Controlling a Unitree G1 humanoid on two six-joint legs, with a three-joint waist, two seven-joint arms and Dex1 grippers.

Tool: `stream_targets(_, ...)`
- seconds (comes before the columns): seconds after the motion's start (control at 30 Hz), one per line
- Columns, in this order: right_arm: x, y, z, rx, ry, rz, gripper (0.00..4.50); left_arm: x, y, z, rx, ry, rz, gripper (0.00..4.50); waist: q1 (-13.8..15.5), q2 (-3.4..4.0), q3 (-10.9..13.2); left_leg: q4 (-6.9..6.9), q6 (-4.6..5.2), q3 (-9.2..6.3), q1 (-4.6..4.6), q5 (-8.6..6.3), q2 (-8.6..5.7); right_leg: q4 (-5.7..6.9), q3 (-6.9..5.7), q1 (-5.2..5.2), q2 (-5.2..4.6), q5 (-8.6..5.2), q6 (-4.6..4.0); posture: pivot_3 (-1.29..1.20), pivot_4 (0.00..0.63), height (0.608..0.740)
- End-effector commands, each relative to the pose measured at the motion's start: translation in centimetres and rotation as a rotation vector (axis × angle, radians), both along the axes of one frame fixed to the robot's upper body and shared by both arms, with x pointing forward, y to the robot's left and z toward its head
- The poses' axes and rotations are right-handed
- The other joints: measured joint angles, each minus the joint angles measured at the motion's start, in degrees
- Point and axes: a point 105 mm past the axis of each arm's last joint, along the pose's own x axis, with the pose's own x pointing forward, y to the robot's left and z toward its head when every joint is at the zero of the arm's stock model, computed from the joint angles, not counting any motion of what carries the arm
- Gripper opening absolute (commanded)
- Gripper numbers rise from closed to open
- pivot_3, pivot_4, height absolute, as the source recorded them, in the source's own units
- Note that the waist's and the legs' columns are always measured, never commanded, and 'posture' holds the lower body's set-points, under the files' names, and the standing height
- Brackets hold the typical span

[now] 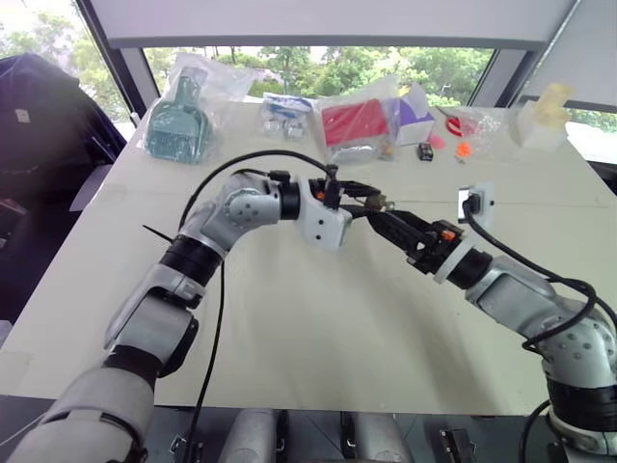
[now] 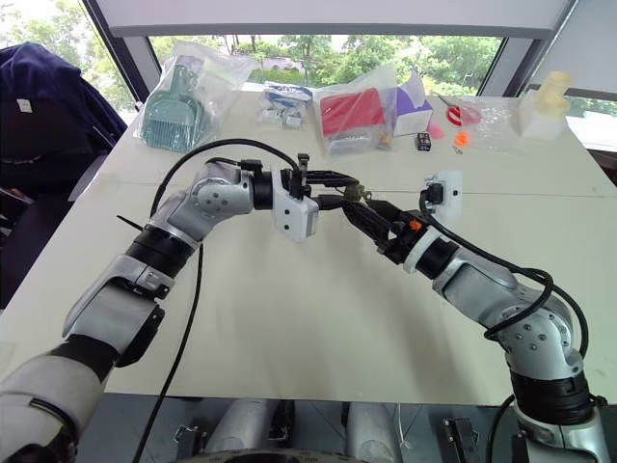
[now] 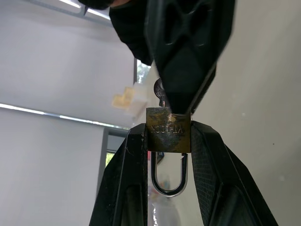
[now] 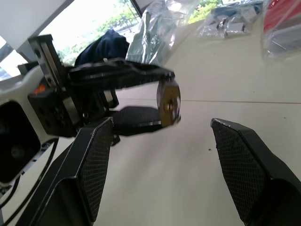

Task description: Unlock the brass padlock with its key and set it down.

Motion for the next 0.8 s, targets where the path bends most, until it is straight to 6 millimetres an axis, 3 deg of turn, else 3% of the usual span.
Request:
stream_targets(0.03,-0.09,0.1,1.28,0.042,-0.038,0.01,3.42,-1.09,-0.35,1.52,-0.05,-0.051,-0.047,0.67,0.03,0.0,0.0,0.0,0.0,0.0,0.0,0.0,0.0,0.0,0.0,0.0,-0.01,0.0,0.0,0.0,0.15,0.74)
stream_targets(0.2,0.02,0.1,0.93,0.051,-0.022,0.004,3.42,-1.65,-0.55,1.96,-0.087,-0.061,-0.066,0.67,-0.01,0.0,0.0,0.0,0.0,0.0,0.0,0.0,-0.01,0.0,0.0,0.0,-0.04,0.0,0.0,0.0,0.15,0.74)
stream_targets(0.43,0.11,0.13,0.59,0.058,-0.009,-0.008,0.06,-1.51,-0.4,1.82,-0.082,-0.059,-0.057,0.67,0.01,0.0,0.0,0.0,0.0,0.01,0.01,0.0,-0.01,0.0,-0.01,0.0,-0.02,0.0,0.0,0.0,0.15,0.74)
stream_targets(0.63,0.16,0.06,0.56,0.067,-0.008,-0.017,0.05,-1.38,-0.25,1.48,-0.068,-0.034,-0.052,0.67,-0.02,0.0,0.0,0.0,0.0,0.01,0.01,0.0,-0.01,0.0,-0.01,0.0,0.02,0.0,0.0,0.0,0.15,0.74)
stream_targets(0.8,0.27,0.03,0.51,0.064,-0.007,-0.024,0.05,-1.16,0.0,1.18,-0.057,0.043,-0.042,3.06,-0.03,0.0,0.0,0.0,0.0,0.01,0.01,0.0,-0.01,0.0,-0.01,0.0,0.08,0.0,0.0,0.0,0.15,0.74)
